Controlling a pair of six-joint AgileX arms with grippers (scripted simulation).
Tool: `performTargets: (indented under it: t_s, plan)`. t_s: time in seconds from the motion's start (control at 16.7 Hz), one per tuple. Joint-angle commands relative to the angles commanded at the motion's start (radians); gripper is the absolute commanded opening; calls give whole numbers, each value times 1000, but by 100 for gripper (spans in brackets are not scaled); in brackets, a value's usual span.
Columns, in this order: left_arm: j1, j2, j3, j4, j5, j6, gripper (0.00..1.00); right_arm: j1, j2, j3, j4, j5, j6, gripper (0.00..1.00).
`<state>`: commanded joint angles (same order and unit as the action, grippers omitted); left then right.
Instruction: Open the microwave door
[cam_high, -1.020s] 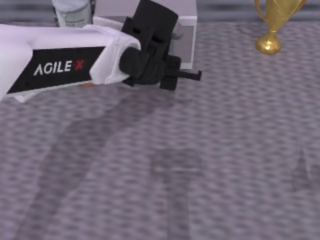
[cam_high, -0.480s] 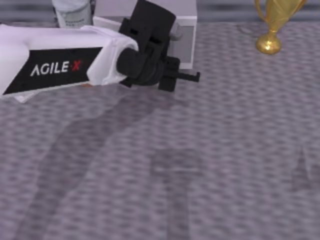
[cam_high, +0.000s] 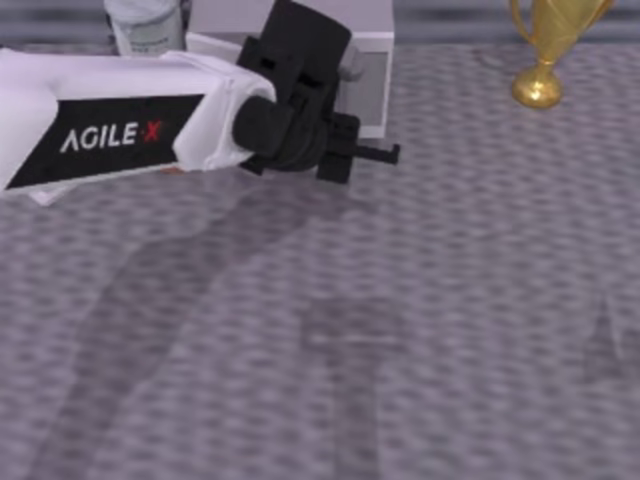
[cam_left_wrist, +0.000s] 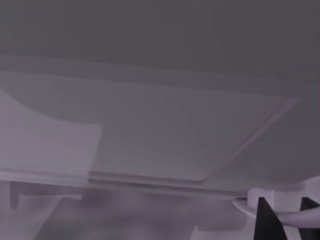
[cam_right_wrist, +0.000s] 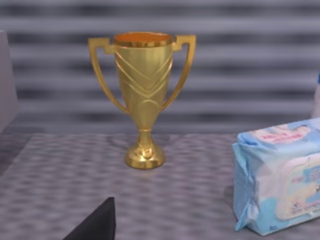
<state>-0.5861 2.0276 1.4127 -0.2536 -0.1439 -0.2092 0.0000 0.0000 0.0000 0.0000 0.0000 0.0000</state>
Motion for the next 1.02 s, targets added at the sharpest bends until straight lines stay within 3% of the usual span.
performTargets:
  t_s: [0.54,1.02]
  plan:
    - [0,0,0,0,0,0,0,0,0,0,0,0,0,100]
    - [12,-28,-42,20,37,44,0,0,0,0,0,0,0,100]
